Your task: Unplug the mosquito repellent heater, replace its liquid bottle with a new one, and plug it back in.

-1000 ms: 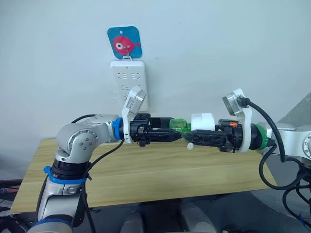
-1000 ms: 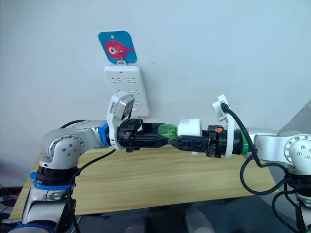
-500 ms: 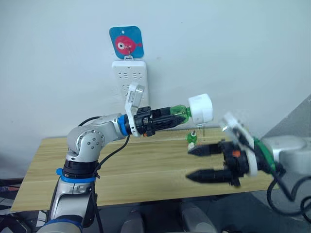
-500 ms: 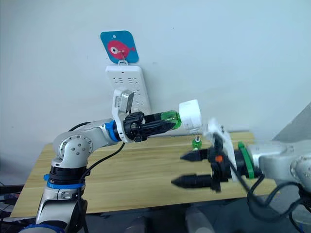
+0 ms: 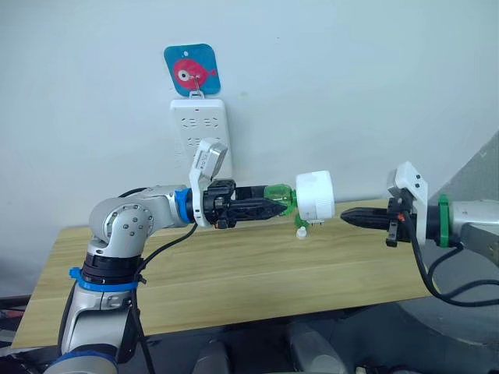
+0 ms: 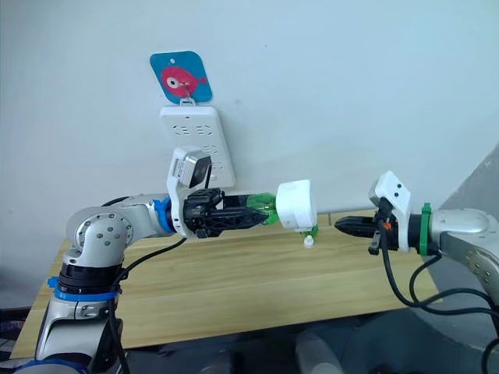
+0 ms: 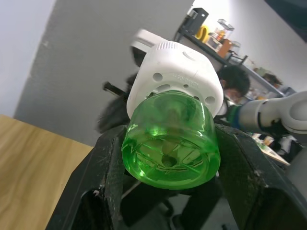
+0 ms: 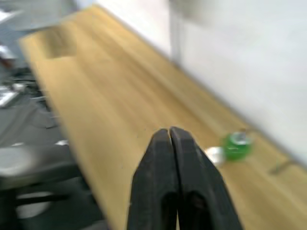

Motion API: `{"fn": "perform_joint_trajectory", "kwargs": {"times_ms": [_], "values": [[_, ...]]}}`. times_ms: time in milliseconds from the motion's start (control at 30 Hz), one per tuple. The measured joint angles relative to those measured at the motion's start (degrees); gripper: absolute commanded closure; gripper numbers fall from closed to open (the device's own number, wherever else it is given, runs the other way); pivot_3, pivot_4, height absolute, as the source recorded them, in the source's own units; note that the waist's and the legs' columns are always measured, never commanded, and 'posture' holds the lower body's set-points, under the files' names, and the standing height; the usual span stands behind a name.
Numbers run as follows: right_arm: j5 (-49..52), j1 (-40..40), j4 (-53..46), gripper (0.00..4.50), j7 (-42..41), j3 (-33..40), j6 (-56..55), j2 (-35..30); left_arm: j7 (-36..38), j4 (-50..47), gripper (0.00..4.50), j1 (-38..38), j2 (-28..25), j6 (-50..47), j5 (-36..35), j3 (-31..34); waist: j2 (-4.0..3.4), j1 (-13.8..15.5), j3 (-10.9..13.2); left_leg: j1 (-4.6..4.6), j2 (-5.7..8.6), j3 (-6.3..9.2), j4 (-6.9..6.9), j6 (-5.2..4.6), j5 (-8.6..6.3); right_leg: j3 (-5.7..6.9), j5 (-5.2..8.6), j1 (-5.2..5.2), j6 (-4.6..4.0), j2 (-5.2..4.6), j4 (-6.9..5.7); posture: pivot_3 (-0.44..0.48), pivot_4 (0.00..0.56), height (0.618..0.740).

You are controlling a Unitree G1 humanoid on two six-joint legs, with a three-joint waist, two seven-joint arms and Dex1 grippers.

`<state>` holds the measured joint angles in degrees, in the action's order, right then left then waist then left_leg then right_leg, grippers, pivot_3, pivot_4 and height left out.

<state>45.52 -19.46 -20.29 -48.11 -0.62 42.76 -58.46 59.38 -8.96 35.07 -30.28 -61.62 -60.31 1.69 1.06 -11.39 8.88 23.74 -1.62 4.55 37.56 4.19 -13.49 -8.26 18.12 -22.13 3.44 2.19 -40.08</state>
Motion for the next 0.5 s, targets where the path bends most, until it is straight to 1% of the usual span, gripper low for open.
{"fn": "perform_joint_trajectory", "kwargs": {"times_ms": [133,233,367,500], "values": [[-1.45,-4.49,0.70,4.50,-2.57,-2.41,0.44,3.73,-0.08,-0.28,2.10,0.02,0.17,-0.50,-0.14,-0.09,-0.01,0.05,0.00,0.01,0.00,0.06,0.00,0.00,0.00,0.04,-0.05,0.00,-0.08,0.00,-0.05,-0.216,0.092,0.740],[0.70,-5.44,-0.94,4.50,-4.26,-2.46,3.26,5.24,-0.41,-0.28,2.10,0.01,0.44,-0.47,-0.15,-0.09,-0.01,0.14,0.00,0.05,0.02,0.09,0.04,0.00,0.00,0.06,-0.09,0.00,-0.16,-0.02,-0.04,-0.213,0.093,0.740],[8.51,-5.91,-5.93,4.50,-4.01,-1.15,9.99,6.25,-1.79,-0.25,2.10,0.01,1.60,0.36,0.23,-0.06,-0.01,0.28,0.00,0.11,0.02,0.15,0.15,0.00,0.00,0.10,-0.14,0.01,-0.23,-0.02,-0.05,-0.213,0.093,0.740],[18.43,-7.71,-9.14,4.50,-0.20,2.62,15.37,7.52,-2.51,0.07,2.10,0.01,1.87,2.67,2.52,-0.18,-0.01,0.22,0.00,0.09,0.02,0.13,0.26,-0.01,-0.01,0.09,-0.16,0.06,-0.14,-0.01,-0.06,-0.213,0.093,0.740]]}}
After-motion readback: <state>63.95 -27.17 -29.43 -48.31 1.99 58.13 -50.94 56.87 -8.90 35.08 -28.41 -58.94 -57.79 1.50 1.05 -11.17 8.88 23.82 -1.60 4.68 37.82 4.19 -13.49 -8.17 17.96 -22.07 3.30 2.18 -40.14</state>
